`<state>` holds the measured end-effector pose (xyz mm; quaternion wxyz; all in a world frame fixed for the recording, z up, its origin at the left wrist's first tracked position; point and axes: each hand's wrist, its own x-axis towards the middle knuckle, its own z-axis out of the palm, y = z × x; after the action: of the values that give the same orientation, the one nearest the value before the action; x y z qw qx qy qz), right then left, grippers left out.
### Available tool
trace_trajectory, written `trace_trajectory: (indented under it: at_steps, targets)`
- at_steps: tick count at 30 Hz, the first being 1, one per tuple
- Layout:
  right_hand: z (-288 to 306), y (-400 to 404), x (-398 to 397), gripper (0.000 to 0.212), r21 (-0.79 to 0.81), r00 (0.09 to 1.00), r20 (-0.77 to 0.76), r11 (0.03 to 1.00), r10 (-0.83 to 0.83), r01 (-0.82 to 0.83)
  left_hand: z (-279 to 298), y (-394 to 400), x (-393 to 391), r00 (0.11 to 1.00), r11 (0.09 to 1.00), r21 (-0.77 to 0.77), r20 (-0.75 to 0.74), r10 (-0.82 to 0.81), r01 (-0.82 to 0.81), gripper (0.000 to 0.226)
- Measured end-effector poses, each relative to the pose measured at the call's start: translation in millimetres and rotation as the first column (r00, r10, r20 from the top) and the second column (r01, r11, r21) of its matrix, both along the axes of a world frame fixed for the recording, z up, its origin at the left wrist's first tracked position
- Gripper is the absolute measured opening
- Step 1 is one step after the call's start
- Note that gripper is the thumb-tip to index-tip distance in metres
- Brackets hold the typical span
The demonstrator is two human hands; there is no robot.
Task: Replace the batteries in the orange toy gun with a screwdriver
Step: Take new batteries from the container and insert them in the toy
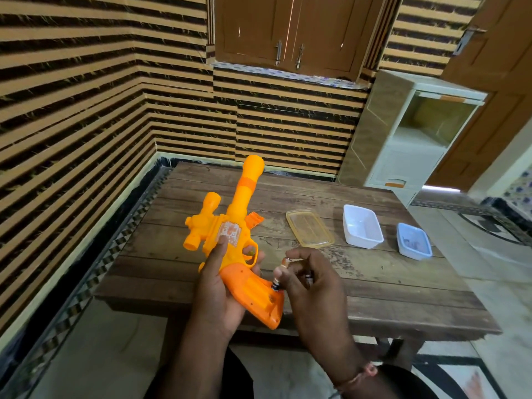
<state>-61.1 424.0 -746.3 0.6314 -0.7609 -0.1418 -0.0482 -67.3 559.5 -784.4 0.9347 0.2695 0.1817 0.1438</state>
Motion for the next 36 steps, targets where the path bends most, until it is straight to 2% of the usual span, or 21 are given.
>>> trace_trajectory:
  at_steps: [1,3,5,7,9,12,18,24,32,34,35,36]
  targets:
    - [-2,1,0,0.028,-0.045,0.999,0.028,0.999,0.025,-0.024,-1,-1,0,1.000,1.000,-0.001,-0.014,-0.012,0.012,0.067]
    - [-9,0,0,0.019,-0.230,0.981,0.173,0.972,0.089,-0.047,0,-2,-1,0.997,0.997,-0.001,-0.005,-0.080,0.080,0.062]
    - [-12,0,-1,0.013,-0.419,0.936,0.299,0.907,0.186,-0.046,2,-2,-1,0.988,0.989,-0.011,0.042,-0.150,0.151,0.043]
    - [-15,1,0,0.017,-0.539,0.877,0.411,0.842,0.249,0.014,5,-2,-1,0.981,0.981,-0.036,0.055,-0.188,0.190,0.037]
    - [-17,3,1,0.017,-0.622,0.805,0.513,0.775,0.299,0.109,1,0,0,0.974,0.975,-0.030,0.072,-0.216,0.218,0.043]
    - [-21,2,5,0.023,-0.686,0.786,0.490,0.724,0.376,0.081,-9,4,3,0.968,0.970,0.003,0.050,-0.244,0.244,0.057]
    - [-31,-8,2,0.034,-0.759,0.714,0.550,0.616,0.432,0.211,-11,0,1,0.953,0.953,0.004,0.009,-0.302,0.302,0.046]
    - [-36,-20,-1,0.039,-0.817,0.745,0.455,0.562,0.488,0.130,-10,-7,0,0.950,0.952,-0.020,-0.059,-0.307,0.306,0.049]
    - [-34,-18,2,0.032,-0.811,0.751,0.426,0.580,0.504,0.070,0,-6,-3,0.949,0.950,-0.013,-0.049,-0.312,0.311,0.045]
    - [-33,-16,4,0.026,-0.744,0.747,0.447,0.668,0.492,0.005,0,-4,-2,0.959,0.960,-0.009,-0.054,-0.280,0.280,0.047]
    - [-29,-15,3,0.020,-0.647,0.787,0.418,0.757,0.453,-0.091,0,-3,-2,0.969,0.971,-0.002,-0.058,-0.239,0.239,0.048]
    - [-23,-14,3,0.015,-0.483,0.862,0.357,0.861,0.359,-0.159,0,-3,-2,0.981,0.982,0.013,-0.061,-0.187,0.188,0.050]
